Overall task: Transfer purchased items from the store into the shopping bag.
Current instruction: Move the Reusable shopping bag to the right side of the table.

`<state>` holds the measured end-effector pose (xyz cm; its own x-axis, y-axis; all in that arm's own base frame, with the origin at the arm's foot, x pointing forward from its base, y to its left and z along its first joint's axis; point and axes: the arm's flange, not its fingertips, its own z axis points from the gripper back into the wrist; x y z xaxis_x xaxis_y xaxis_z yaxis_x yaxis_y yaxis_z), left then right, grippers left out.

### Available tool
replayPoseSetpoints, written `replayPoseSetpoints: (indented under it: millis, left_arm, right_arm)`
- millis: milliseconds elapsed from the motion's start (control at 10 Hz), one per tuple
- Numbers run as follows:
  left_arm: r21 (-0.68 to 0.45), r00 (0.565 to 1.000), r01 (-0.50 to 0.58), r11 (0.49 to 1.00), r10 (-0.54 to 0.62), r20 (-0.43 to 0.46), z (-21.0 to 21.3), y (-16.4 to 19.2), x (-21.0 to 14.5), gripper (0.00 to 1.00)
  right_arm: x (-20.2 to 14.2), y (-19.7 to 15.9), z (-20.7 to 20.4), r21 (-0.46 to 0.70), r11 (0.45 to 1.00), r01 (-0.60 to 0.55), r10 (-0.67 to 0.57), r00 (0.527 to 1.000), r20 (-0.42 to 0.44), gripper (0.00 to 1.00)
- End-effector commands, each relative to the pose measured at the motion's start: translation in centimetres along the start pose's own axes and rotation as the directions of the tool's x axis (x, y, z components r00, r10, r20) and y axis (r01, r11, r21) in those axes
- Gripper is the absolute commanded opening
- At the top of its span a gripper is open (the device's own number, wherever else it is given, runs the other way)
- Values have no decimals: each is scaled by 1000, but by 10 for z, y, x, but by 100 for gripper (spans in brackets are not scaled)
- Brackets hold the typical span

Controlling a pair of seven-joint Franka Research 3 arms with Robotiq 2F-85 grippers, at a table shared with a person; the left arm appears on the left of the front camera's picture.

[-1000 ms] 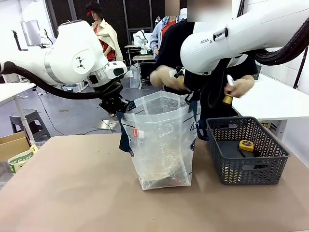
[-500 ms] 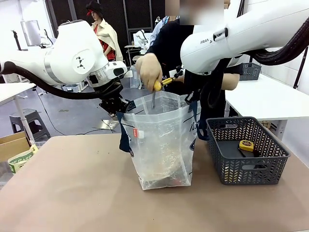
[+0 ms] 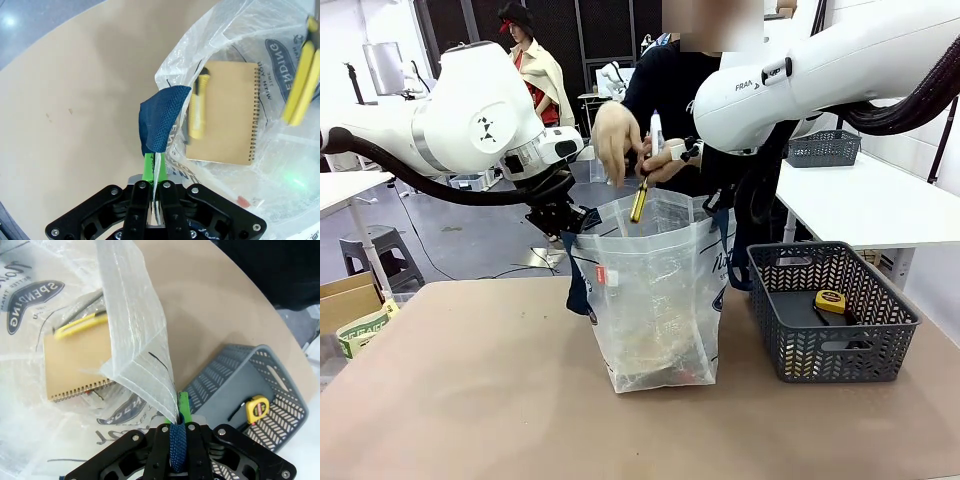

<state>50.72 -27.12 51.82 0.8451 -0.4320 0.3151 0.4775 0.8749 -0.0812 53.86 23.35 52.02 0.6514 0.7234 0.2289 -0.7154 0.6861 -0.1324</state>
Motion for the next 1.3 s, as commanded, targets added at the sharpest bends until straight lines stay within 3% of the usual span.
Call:
replayPoseSetpoints:
  millis: [0, 1200]
  left_arm:
    - [2, 1000, -4, 1000, 4, 0, 0, 2, -1, 0]
    - [2, 1000, -4, 1000, 4, 0, 0, 2, -1, 0]
  right_arm:
    - [-1, -2, 0, -1, 1000, 4, -4, 1000, 0, 0]
    - [-1, -2, 0, -1, 1000, 4, -4, 1000, 0, 0]
